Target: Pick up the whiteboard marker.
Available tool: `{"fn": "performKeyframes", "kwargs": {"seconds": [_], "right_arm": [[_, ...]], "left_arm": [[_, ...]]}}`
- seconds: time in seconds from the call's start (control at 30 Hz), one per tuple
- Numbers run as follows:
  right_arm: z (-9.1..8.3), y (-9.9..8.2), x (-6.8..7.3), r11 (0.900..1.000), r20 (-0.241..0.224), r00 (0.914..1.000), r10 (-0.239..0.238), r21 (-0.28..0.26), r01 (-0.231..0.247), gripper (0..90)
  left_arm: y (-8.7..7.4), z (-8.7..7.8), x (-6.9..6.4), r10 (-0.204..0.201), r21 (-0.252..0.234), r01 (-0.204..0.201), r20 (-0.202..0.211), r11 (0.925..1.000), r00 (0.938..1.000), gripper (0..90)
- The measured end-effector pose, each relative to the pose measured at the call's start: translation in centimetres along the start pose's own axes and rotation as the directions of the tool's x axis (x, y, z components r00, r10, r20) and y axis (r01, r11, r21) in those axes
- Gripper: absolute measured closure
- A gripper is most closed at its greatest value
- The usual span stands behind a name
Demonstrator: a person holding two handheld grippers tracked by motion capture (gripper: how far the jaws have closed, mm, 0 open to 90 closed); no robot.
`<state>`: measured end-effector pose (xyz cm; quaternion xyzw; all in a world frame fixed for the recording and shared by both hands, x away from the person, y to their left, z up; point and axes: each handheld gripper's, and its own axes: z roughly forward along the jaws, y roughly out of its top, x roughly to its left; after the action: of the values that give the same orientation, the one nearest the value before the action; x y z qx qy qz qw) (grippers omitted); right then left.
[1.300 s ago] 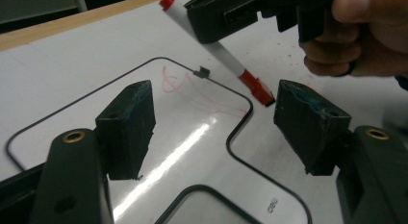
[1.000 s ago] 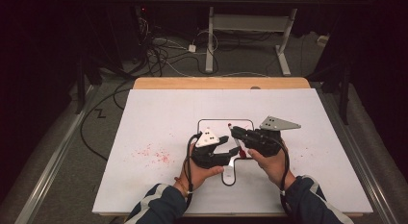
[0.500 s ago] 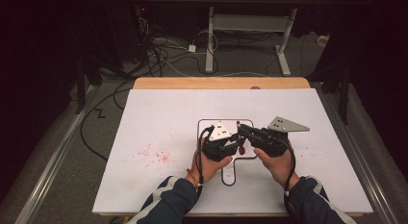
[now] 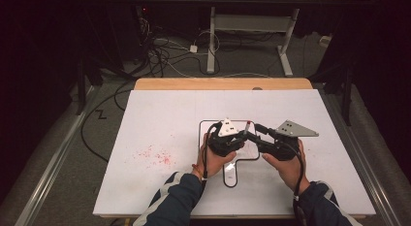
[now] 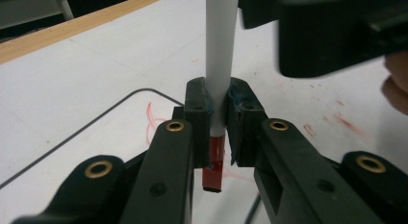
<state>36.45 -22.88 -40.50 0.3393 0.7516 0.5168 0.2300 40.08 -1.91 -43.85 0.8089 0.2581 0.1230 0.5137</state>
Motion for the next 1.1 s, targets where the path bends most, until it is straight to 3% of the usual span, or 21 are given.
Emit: {"fn": "performKeyframes", "kwargs": {"seconds": [0.03, 0.07, 0.13, 0.17, 0.27, 0.37, 0.5, 0.63, 0.8, 0.9, 1.0, 1.1], "right_arm": [[0.0, 0.0, 0.0, 1.0000, 0.000, 1.0000, 0.000, 0.000, 0.000, 51.4], [-0.9, -0.1, -0.3, 0.9995, 0.059, 0.9980, -0.021, 0.023, 0.019, 46.8], [-1.4, -0.3, -0.4, 0.9989, 0.076, 0.9964, -0.037, 0.033, 0.034, 46.5], [-2.3, -0.9, -0.5, 0.9965, 0.098, 0.9926, -0.072, 0.051, 0.067, 45.0], [-3.2, -2.0, -1.0, 0.9911, 0.097, 0.9895, -0.107, 0.089, 0.099, 44.6], [-3.9, -3.1, -1.6, 0.9894, 0.097, 0.9917, -0.085, 0.126, 0.073, 43.1], [-4.3, -3.9, -2.0, 0.9870, 0.100, 0.9917, -0.081, 0.146, 0.066, 42.9], [-4.3, -4.6, -2.2, 0.9818, 0.095, 0.9914, -0.090, 0.175, 0.072, 42.7], [-4.1, -4.6, -1.9, 0.9805, 0.075, 0.9927, -0.094, 0.179, 0.080, 42.2], [-4.1, -4.6, -1.8, 0.9793, 0.071, 0.9922, -0.102, 0.182, 0.088, 42.1], [-4.0, -4.6, -1.7, 0.9788, 0.065, 0.9925, -0.104, 0.184, 0.090, 41.7], [-3.9, -4.7, -1.7, 0.9779, 0.062, 0.9923, -0.107, 0.187, 0.094, 41.5]], "left_arm": [[0.2, 0.3, 0.2, -0.001, -0.002, 0.001, -0.005, 1.0000, 1.0000, 78.9], [0.5, 1.0, 0.6, -0.004, -0.004, 0.004, -0.022, 1.0000, 0.9998, 78.9], [0.7, 1.3, 0.8, -0.018, -0.014, 0.018, -0.013, 0.9997, 0.9997, 78.9], [0.8, 1.6, 0.9, -0.022, -0.015, 0.022, -0.017, 0.9996, 0.9996, 78.9], [0.9, 2.8, 1.2, -0.005, 0.001, 0.005, -0.010, 1.0000, 0.9999, 78.9], [0.7, 3.8, 1.4, -0.021, 0.017, 0.021, -0.010, 0.9996, 0.9997, 78.9], [0.3, 4.6, 1.7, 0.008, 0.061, -0.006, -0.037, 0.9981, 0.9993, 78.9], [0.1, 4.5, 1.7, -0.011, 0.054, 0.011, -0.007, 0.9985, 0.9999, 78.9], [-0.9, 3.6, 0.6, -0.013, 0.033, 0.012, 0.046, 0.9994, 0.9989, 79.1], [-1.6, 2.8, -0.4, 0.014, 0.025, -0.016, 0.072, 0.9996, 0.9973, 79.1], [-1.8, 2.3, -1.3, 0.074, 0.031, -0.076, 0.062, 0.9966, 0.9953, 79.1], [-1.6, 2.6, -0.7, 0.089, 0.035, -0.090, 0.025, 0.9954, 0.9957, 79.1]]}}
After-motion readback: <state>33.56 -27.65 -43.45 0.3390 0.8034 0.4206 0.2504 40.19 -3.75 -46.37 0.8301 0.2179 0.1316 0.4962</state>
